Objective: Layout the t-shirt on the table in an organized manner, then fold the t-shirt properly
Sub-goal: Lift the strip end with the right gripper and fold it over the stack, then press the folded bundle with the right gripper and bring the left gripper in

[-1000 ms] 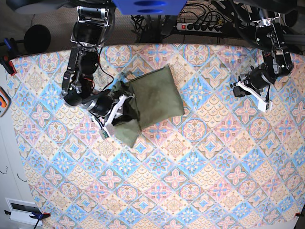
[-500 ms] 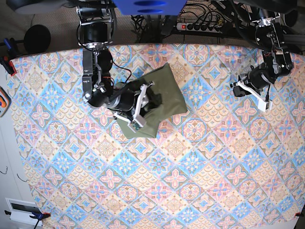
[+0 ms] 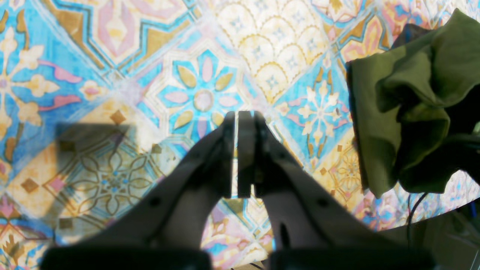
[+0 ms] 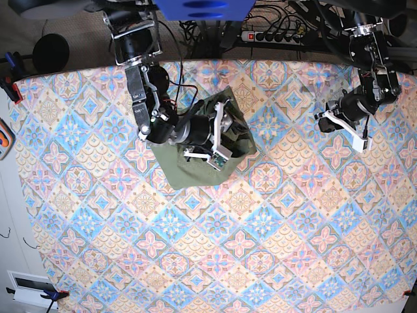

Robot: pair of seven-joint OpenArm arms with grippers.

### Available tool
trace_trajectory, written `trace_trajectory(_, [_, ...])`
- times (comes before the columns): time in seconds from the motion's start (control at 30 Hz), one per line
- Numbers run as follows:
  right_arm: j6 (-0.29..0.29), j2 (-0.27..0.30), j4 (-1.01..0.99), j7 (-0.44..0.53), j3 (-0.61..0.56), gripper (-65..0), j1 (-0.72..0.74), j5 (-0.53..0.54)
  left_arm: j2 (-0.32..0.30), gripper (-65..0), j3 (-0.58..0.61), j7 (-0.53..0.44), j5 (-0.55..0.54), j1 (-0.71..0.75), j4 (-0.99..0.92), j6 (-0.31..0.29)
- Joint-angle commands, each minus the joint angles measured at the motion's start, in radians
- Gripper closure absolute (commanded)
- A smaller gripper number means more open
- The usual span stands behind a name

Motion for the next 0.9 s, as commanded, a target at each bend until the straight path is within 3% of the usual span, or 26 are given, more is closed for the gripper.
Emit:
trace_trajectory(0.0, [0.003,0.003,0.045,0.026,0.0,-29.9,0.014,0.023,-0.014,-0.6,-0.005,-0.013,-0.013,-0.006,0.013,-0.004])
trace_trajectory(0.4, [0.003,0.06,0.235,0.039,0.0,-29.7,-0.01,0.026,0.014,-0.6,-0.004,-0.012,-0.012,-0.004,0.019,-0.004])
trace_trajectory(0.53, [0.003,0.099,0.235,0.047,0.008,-22.0,-0.029,0.025,0.014,-0.6,-0.004,-0.012,-0.012,-0.004,0.019,-0.004])
trace_trajectory(0.7, [0.003,0.103,0.21,0.078,0.124,-8.4,-0.026,0.025,0.014,-0.6,-0.004,-0.012,-0.012,-0.004,0.016,-0.004])
trace_trajectory(0.87, [0.003,0.103,0.092,0.115,0.177,-5.5,-0.004,0.025,0.014,-0.6,0.041,-0.013,-0.013,-0.004,0.019,-0.004])
